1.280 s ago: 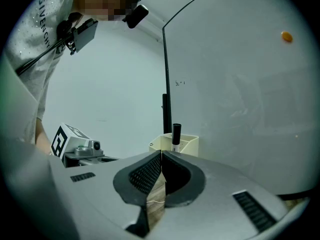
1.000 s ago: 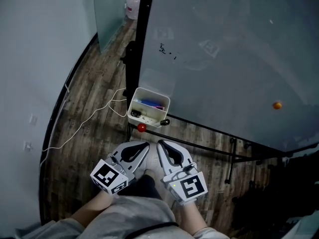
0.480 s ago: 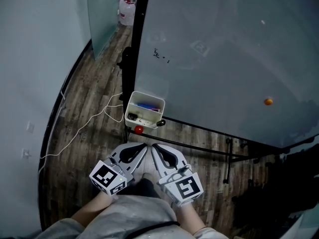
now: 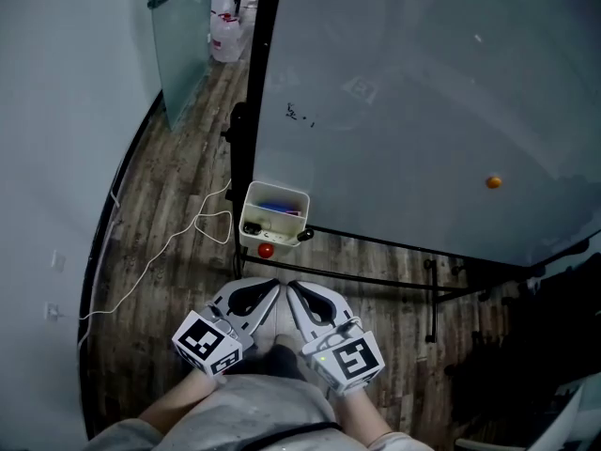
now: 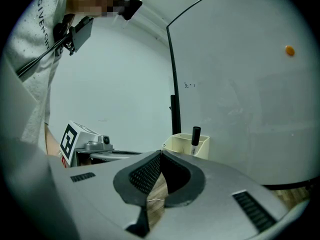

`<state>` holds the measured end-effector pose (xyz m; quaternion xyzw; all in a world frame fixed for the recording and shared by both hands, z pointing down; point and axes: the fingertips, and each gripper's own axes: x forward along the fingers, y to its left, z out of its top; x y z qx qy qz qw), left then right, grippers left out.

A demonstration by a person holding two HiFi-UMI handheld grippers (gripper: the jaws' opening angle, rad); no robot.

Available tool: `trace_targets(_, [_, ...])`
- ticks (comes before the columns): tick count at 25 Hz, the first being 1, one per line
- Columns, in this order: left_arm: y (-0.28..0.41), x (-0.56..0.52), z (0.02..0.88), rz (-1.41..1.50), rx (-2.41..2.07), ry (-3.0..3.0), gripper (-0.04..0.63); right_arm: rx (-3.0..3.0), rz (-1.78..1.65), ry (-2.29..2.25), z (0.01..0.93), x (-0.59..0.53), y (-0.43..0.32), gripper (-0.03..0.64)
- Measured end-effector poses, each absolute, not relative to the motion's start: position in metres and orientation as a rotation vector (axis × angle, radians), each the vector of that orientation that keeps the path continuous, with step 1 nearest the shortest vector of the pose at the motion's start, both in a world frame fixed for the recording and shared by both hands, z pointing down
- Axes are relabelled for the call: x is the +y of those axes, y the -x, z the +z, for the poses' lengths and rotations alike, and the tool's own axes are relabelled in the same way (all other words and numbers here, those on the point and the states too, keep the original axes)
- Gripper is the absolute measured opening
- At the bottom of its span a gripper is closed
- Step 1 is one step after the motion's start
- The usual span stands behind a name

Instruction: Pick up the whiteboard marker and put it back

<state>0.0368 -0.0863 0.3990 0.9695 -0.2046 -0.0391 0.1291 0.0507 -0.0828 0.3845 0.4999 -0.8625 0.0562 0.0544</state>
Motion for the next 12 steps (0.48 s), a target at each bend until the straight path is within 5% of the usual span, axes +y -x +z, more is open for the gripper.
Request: trace_targets(12, [0.003, -0.051, 0.398, -0.097, -0.422, -2.846, 0.015, -2.534, 0.216, -1.645, 0.39, -0.045, -0.01, 0.02])
